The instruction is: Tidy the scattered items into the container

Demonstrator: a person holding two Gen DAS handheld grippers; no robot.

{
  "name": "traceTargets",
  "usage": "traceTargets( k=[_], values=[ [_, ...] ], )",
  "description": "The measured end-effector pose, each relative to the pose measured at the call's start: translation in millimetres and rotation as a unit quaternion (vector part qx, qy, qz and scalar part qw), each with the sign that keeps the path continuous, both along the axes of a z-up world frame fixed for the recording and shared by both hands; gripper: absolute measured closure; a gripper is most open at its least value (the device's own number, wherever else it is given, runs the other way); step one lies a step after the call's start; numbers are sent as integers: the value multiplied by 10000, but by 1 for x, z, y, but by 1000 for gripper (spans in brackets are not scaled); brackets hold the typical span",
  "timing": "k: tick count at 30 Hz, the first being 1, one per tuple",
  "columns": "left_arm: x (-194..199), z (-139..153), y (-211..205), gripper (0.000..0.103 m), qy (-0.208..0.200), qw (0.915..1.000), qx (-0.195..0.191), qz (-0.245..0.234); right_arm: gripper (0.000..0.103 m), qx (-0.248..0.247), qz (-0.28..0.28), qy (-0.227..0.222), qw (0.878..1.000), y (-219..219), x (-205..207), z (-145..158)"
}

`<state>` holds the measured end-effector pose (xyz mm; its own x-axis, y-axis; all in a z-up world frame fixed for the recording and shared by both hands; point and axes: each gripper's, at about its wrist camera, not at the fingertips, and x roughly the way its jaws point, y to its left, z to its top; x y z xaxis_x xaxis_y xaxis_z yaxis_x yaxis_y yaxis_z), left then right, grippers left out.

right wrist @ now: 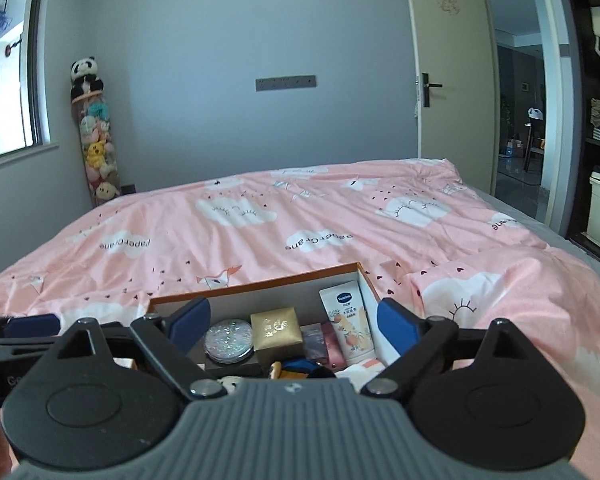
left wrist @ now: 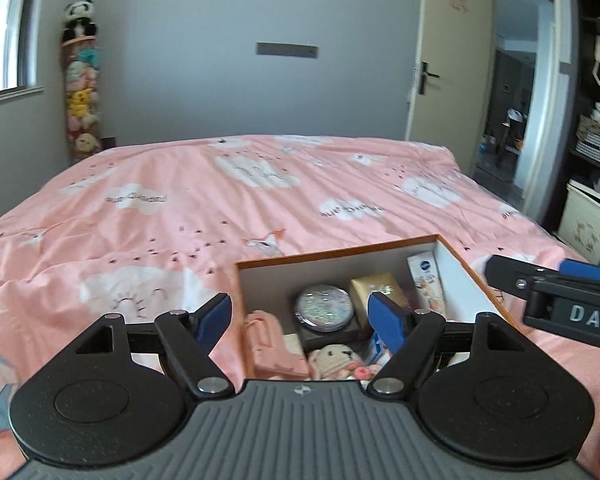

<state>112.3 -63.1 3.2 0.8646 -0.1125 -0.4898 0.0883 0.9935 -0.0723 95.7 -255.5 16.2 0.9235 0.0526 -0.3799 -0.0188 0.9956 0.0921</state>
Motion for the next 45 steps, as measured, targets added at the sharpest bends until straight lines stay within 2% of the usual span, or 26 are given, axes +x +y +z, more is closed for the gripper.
traceTargets(
  k=[4, 11, 18, 32, 45],
  values=[
    [-14, -4, 12, 15, -35, 9998, 36, 172, 6, 51, -169, -3, 9998, 5, -12, -2],
    [-26, -14, 27, 14, 266, 9991, 90, 318, 3, -19, -319, 89, 9994, 24, -25, -12],
    [-35, -29, 41, 13, 569, 9975, -97, 400, 1, -149, -285, 242, 9992, 41, -33, -27],
    [-32, -54, 44, 13, 1028, 9933, -57, 516, 1, -294, -180, 542, 9979, 54, -37, -60],
    [-32, -58, 41, 12, 1131, 9925, -15, 468, 1, -309, -203, 628, 9973, 58, -38, -67]
  ],
)
